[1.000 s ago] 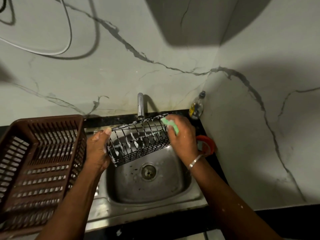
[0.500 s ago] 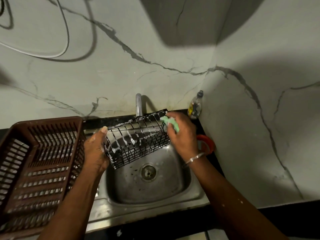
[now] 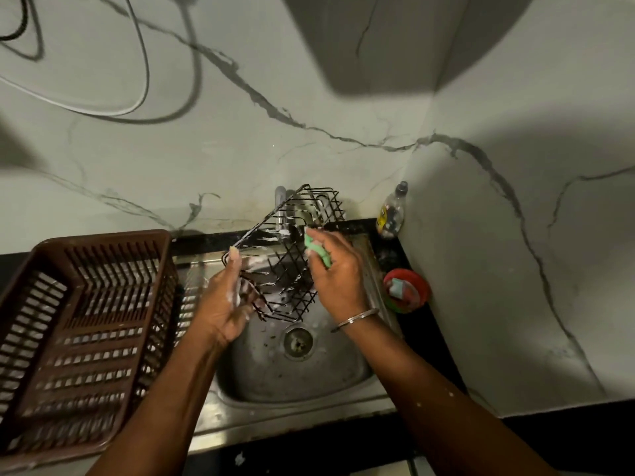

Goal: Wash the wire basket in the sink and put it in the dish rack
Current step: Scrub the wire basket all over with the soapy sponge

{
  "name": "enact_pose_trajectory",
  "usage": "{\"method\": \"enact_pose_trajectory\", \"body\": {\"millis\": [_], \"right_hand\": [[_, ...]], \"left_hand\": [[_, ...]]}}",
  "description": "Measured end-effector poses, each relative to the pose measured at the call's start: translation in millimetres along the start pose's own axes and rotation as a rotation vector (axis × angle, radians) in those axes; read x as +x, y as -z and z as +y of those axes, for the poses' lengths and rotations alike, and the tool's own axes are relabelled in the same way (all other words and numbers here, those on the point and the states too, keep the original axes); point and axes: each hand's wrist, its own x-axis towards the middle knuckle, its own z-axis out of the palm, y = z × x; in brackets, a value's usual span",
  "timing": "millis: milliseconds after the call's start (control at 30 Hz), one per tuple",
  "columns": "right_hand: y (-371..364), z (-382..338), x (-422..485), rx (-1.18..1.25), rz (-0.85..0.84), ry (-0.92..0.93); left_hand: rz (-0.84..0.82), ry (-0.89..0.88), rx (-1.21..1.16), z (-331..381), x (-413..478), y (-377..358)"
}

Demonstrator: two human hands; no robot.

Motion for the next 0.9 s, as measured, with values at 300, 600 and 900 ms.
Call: {"method": "enact_pose_trajectory", "body": {"millis": [300, 600, 900], "right_hand": [[-8.0, -10.6, -8.4, 0.172, 0.045, -0.125], [-1.0, -17.7, -16.1, 0.082, -0.017, 0.081], [-13.7, -11.7, -25.1, -0.026, 0.030, 0.155]], "left_hand": [[-0.034, 0.074, -0.054, 4.9, -8.2, -17.6], [0.070, 0.180, -0.183, -4.5, 1.3, -2.2], [-0.019, 0.219, -0.255, -12.5, -8.6, -14.6]]}}
